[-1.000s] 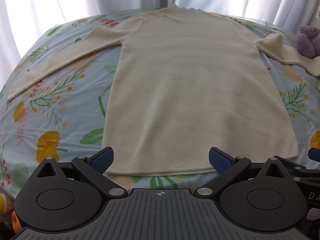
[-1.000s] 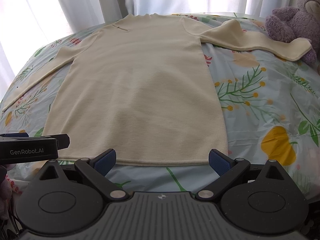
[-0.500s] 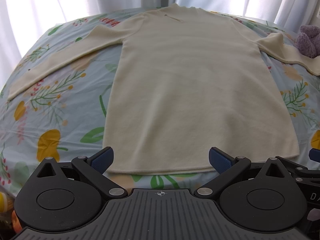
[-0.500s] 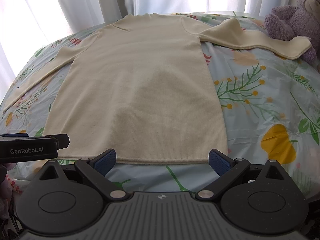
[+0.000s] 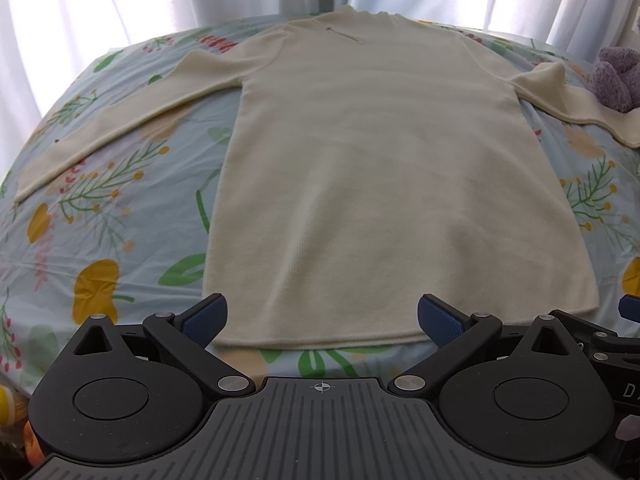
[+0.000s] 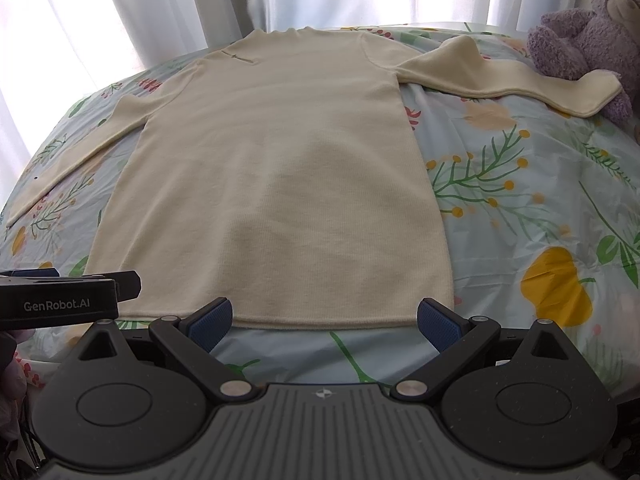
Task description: Fold small clothes
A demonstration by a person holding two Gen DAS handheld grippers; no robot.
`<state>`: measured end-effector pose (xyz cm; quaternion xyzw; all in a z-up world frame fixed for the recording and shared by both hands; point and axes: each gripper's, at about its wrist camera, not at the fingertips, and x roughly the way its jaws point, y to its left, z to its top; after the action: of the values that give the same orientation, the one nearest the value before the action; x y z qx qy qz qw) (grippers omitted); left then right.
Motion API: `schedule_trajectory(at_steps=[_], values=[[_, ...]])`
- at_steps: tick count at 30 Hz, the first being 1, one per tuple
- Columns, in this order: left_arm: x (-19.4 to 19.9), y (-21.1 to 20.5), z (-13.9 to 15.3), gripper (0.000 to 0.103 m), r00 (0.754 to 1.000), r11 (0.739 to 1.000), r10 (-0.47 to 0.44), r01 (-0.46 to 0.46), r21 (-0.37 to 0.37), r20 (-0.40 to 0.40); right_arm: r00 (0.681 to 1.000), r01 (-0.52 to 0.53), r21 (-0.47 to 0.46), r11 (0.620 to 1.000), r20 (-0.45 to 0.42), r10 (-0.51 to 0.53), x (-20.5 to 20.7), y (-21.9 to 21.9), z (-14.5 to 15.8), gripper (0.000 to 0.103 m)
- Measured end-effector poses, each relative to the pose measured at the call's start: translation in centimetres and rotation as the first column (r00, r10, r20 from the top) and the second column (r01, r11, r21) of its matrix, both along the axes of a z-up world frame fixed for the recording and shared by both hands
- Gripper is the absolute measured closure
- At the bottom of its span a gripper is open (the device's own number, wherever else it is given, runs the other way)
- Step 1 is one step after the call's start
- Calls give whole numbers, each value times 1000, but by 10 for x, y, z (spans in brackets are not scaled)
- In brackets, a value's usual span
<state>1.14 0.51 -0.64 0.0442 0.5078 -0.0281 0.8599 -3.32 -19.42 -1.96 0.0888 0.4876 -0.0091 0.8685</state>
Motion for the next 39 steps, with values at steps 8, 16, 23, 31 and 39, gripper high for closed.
schedule_trajectory(at_steps=[8, 16, 23, 31, 39], values=[[0, -1, 0, 0, 1000, 1000, 2, -2, 2, 0, 1000, 4, 3, 1000, 0, -4, 0, -2, -1, 4], [0, 0, 0, 0, 1000, 1000, 2, -2, 1, 0, 1000, 3, 4, 1000, -1, -3, -1, -1, -1, 4], [0, 0, 0, 0, 1000, 1000, 2, -2, 2, -1, 1000, 2, 5, 1000, 1, -2, 0, -1, -2, 4], [0, 0, 0, 0, 1000, 1000, 1, -1, 2, 0, 1000, 4, 6, 1000, 3, -4, -1, -1, -2, 4], [1, 0, -1, 0, 1000, 1000, 2, -2, 1, -2, 1000, 5, 14, 1000, 1, -5, -1, -3, -3, 4]])
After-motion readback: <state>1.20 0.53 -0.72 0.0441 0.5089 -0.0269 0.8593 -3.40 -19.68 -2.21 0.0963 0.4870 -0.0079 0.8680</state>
